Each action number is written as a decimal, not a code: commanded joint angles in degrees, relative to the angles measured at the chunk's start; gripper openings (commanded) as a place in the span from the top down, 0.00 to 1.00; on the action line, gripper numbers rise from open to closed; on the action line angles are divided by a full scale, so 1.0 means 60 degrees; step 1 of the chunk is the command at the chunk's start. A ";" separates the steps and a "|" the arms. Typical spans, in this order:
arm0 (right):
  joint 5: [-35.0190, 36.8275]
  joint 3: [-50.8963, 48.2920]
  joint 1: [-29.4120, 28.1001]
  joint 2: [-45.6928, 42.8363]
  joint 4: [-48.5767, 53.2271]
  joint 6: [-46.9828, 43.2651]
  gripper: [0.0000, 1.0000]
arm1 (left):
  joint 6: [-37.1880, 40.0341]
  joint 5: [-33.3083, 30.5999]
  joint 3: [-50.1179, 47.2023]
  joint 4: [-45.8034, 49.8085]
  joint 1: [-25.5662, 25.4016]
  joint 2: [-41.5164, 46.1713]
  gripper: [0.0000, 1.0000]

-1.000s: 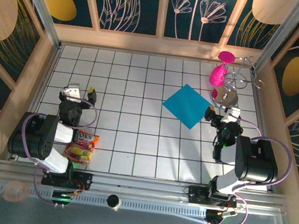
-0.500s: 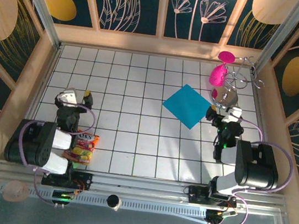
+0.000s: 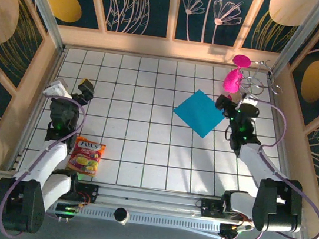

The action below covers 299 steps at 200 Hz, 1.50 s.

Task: Fold a paper plane with a square sheet of paper (pick it up from the middle)
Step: Move the square sheet of paper to the center of the table.

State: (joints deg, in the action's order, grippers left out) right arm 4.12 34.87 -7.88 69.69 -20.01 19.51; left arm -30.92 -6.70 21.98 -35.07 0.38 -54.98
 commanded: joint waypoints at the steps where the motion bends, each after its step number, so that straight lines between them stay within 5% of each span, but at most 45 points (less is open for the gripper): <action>1: -0.0860 0.0585 -0.0596 0.0217 0.2159 0.1465 0.07 | -0.1856 0.2121 -0.0081 0.1039 0.0039 -0.0359 0.01; 38: -0.1025 0.1501 -0.1555 0.1685 0.2931 0.3067 0.14 | -0.2828 0.4263 -0.0067 0.0562 0.0038 -0.1534 0.02; 80: -0.0284 0.3376 -0.2094 0.4221 0.3642 0.3295 0.21 | -0.3014 0.5134 0.0142 0.0758 -0.0045 -0.2310 0.02; 141: 0.0236 0.5708 -0.2096 0.6740 0.4520 0.3136 0.22 | -0.2186 0.4666 0.1059 0.2513 -0.0917 -0.2920 0.02; 220: -0.0493 0.6063 -0.2270 0.7814 0.4832 0.2630 0.22 | -0.2217 0.4325 0.2013 0.2705 -0.2222 -0.4468 0.04; 299: -0.2115 0.4436 -0.4761 0.6827 0.4742 0.1956 0.29 | -0.2512 0.3984 0.2645 0.3026 -0.2907 -0.5418 0.12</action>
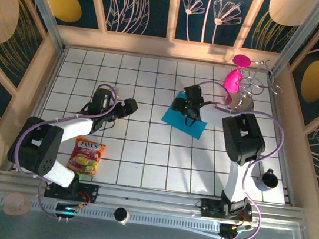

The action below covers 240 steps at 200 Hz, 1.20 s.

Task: Fold a paper plane with a square sheet of paper (pick it up from the middle)
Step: Move the square sheet of paper to the center of the table, then first fold in half a square sheet of paper at the center of the table.

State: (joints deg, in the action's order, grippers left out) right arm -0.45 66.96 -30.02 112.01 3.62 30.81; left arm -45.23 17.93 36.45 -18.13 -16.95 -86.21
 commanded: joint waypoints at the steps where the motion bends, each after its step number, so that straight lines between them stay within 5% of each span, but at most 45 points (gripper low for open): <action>1: -0.1394 -0.0945 -0.1117 -0.0255 0.0774 0.0084 0.29 | -0.0139 -0.0120 0.0222 0.0199 -0.0018 -0.0217 0.12; 29: -0.1975 -0.1427 -0.2218 -0.0797 0.0181 0.0982 0.31 | -0.0389 -0.0161 0.0146 0.0230 -0.0049 -0.0224 0.17; 64: -0.2149 -0.1098 -0.2336 -0.1934 -0.0441 0.2056 0.33 | -0.0644 -0.0213 0.0027 0.0465 -0.0212 -0.0064 0.23; 94: -0.1525 -0.1904 -0.1793 -0.3292 -0.0637 0.2646 0.33 | -0.0679 -0.0374 0.0254 0.1331 -0.0631 0.0227 0.24; 143: -0.3213 -0.3539 -0.0304 -0.3855 -0.0839 0.2741 0.36 | -0.1117 -0.0870 0.0553 0.2238 -0.2015 0.0477 0.23; 193: -0.3456 -0.3455 -0.0273 -0.3424 -0.0513 0.2552 0.41 | -0.1240 -0.1683 0.1644 0.2953 -0.3584 -0.0678 0.19; 240: -0.3157 -0.3244 -0.0283 -0.2929 -0.0166 0.2334 0.49 | -0.1126 -0.1900 0.1895 0.2876 -0.3775 -0.1052 0.10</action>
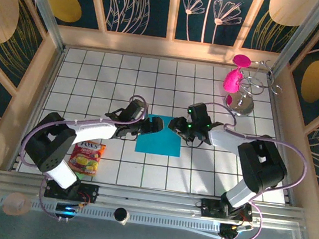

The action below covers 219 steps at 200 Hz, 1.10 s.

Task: Fold a paper plane with a square sheet of paper (pick it up from the middle)
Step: First fold in half a square sheet of paper at the center of the table.

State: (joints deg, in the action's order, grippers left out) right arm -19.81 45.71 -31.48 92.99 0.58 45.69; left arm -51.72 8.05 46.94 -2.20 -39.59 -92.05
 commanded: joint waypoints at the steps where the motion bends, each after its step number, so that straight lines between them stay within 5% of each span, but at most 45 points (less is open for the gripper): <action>1: 0.0075 0.0294 -0.0040 0.0245 0.0357 -0.0153 0.49 | -0.0047 -0.0234 0.0139 0.0198 0.0003 -0.0088 0.10; 219: -0.0551 -0.0162 -0.0028 0.0906 -0.0520 0.0190 0.55 | -0.1089 0.0389 -0.0825 -0.1094 0.0002 -0.0788 0.05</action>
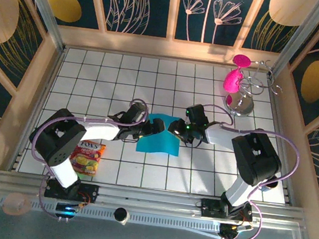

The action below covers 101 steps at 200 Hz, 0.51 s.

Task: Fold a paper plane with a square sheet of paper (pick it up from the middle)
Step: First fold in half a square sheet of paper at the center of the table.

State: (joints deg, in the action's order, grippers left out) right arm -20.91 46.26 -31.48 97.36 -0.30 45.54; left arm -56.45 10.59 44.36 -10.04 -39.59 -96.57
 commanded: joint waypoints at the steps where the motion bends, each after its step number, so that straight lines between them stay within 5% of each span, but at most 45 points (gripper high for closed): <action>1: -0.0383 -0.0261 -0.0034 0.0171 -0.0390 0.0231 0.55 | -0.0303 -0.0043 -0.0400 0.0211 -0.0003 -0.0018 0.05; 41: -0.1291 -0.0317 -0.0037 0.0480 -0.1233 0.0568 0.61 | -0.0261 -0.0107 -0.0464 0.0286 -0.0010 0.0021 0.07; 101: -0.2294 -0.0302 -0.0261 0.0933 -0.2512 0.1301 0.70 | -0.0158 -0.0306 -0.0408 0.0689 0.0001 -0.0120 0.22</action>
State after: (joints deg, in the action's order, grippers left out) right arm -30.81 44.93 -31.92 101.73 -10.83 50.59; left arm -56.88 9.65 43.11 -10.41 -39.59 -96.09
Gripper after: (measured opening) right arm 0.306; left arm 0.819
